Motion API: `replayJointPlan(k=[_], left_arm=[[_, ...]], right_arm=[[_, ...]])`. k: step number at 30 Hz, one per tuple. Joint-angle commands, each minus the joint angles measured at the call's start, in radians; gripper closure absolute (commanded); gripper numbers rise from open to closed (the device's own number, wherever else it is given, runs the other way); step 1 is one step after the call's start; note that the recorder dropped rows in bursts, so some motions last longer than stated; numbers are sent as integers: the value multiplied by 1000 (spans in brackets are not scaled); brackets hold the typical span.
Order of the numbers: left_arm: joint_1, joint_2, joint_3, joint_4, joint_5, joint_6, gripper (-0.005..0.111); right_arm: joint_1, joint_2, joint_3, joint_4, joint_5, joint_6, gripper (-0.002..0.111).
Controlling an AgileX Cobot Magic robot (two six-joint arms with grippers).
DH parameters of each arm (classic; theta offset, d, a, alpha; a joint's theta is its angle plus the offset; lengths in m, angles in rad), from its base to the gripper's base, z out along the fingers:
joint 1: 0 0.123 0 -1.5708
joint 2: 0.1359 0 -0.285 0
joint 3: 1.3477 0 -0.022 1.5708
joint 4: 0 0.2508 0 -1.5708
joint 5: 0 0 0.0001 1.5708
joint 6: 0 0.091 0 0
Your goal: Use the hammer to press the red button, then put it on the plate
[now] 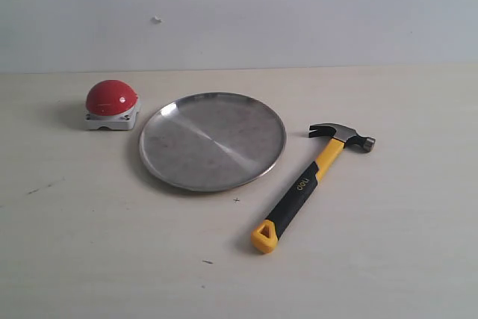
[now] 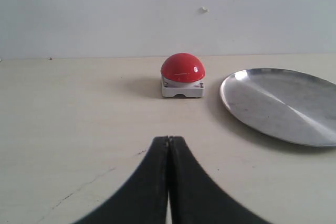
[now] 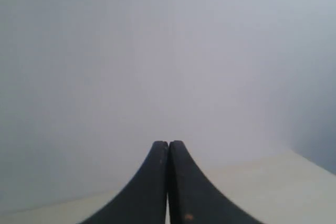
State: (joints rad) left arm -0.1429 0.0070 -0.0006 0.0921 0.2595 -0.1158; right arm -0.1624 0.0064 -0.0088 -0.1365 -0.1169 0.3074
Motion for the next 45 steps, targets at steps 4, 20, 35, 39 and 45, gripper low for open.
replayJointPlan(k=[4, 20, 35, 39, 45], left_arm=[[3, -7, 1, -8, -3, -7, 107], [3, -7, 1, -8, -3, -7, 107], [3, -7, 1, -8, -3, -7, 107], [3, -7, 1, -8, -3, -7, 107], [3, -7, 1, -8, -3, -7, 107]], right_arm=[[-6, -6, 0, 38, -420, 528, 108], [70, 733, -614, -349, 632, 385, 108], [453, 1248, -787, 487, 929, 122, 108], [564, 1275, -787, 461, 770, 263, 108], [615, 1369, -877, 264, 742, 506, 108]])
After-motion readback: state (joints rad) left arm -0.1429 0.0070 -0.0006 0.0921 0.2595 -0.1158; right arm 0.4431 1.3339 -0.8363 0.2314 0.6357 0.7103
